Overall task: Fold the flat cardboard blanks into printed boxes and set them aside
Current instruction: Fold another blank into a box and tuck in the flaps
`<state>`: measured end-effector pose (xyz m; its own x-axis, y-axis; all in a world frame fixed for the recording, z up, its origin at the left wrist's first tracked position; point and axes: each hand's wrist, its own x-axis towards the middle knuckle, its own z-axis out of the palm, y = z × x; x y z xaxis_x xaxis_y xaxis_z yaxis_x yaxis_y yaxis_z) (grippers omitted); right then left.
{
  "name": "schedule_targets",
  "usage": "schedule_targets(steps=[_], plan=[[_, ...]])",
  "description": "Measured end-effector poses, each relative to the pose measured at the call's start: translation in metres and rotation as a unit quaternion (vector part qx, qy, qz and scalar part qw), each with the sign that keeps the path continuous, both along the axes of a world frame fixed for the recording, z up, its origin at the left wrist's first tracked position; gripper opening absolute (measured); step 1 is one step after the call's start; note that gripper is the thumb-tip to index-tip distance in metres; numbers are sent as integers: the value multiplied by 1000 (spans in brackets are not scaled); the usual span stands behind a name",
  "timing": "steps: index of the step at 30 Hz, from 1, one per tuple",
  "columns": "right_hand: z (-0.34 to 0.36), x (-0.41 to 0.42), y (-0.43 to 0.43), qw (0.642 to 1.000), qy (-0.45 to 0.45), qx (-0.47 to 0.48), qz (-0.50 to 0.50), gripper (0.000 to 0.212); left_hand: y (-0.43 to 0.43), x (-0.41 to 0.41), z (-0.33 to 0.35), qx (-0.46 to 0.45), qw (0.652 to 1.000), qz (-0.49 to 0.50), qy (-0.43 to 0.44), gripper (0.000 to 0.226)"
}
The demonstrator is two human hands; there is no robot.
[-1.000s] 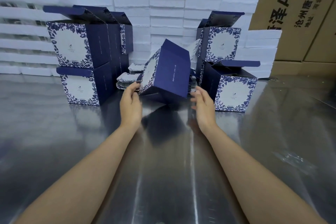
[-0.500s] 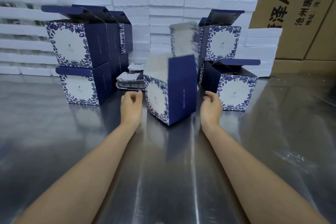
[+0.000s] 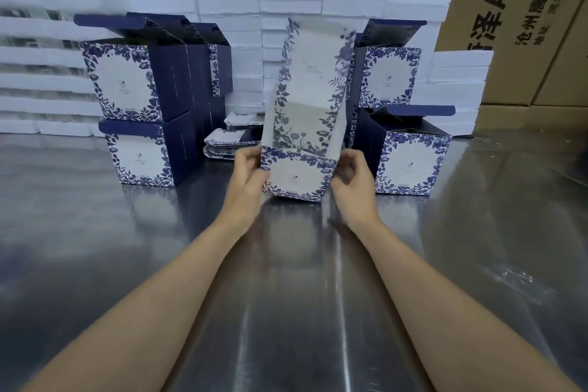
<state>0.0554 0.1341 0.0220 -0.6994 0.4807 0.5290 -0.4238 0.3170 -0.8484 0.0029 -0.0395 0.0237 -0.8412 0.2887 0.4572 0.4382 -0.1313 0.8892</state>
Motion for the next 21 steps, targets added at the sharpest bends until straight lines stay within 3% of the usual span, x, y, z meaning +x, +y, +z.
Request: schedule_targets(steps=[4, 8, 12, 15, 18, 19, 21], plan=[[-3, 1, -4, 992, 47, 115, -18, 40, 3, 3, 6, 37, 996, 75, 11, 37], [-3, 0, -11, 980, 69, 172, -74, 33, 4, 1, 6, 50, 987, 149, 36, 23], [-2, 8, -21, 964, 91, 225, -107, 24, 2, -1, 1, 27, 975, 190, 111, 43], [5, 18, -39, 920, 212, 324, -60, 20, 3, -2, -2, 5, 968, 201, 150, 46], [5, 18, -62, 840, 284, 463, 5, 25, 4, 1, -6, -16, 969, 197, 151, 29], [4, 16, -70, 841, 276, 464, 12, 26, 4, 2, -5, -20, 968, 200, 152, 32], [4, 15, -82, 898, 233, 372, 8, 22, 2, 6, -2, -46, 959, 220, 174, 51]])
